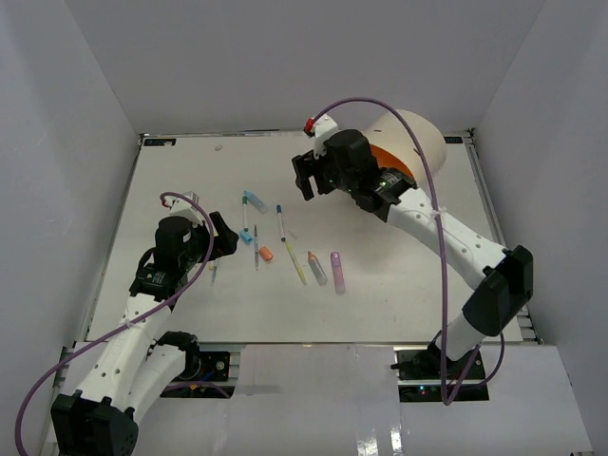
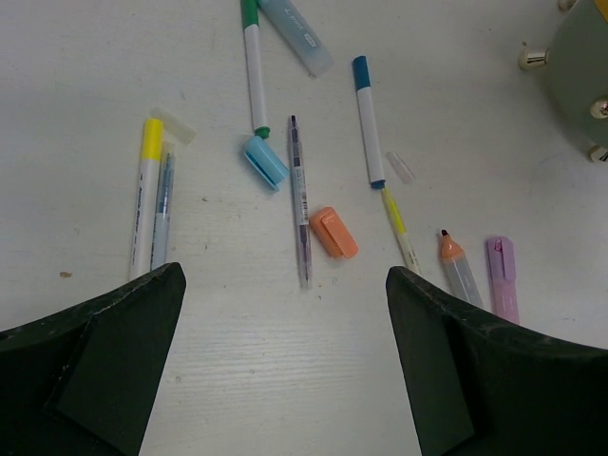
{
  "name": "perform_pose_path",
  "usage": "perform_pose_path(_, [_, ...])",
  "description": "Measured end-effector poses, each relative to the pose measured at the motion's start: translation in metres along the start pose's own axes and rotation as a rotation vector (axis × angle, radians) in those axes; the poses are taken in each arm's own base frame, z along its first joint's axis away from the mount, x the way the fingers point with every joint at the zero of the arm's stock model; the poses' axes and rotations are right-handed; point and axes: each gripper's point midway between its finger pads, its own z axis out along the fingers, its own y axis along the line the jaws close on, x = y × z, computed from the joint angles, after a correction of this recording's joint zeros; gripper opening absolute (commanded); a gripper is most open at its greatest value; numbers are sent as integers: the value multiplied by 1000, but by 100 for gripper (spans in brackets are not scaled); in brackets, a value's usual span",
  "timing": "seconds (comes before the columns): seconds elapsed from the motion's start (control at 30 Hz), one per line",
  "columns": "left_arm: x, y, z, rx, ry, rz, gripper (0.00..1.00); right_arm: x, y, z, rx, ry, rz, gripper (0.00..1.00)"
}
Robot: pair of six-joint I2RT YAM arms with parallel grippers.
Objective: Sort the stationery into containers
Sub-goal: Pick up the pen from the center of the board.
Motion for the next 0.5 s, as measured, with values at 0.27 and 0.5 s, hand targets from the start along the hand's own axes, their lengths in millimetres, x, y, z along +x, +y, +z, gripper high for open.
perform_pose_path(0.27, [0, 2, 0, -8, 0, 0, 98, 97, 34, 84, 2, 257, 205, 71])
perform_pose_path(0.5, [0, 4, 0, -23, -4, 0, 98, 144, 61, 133, 11, 357, 250, 65])
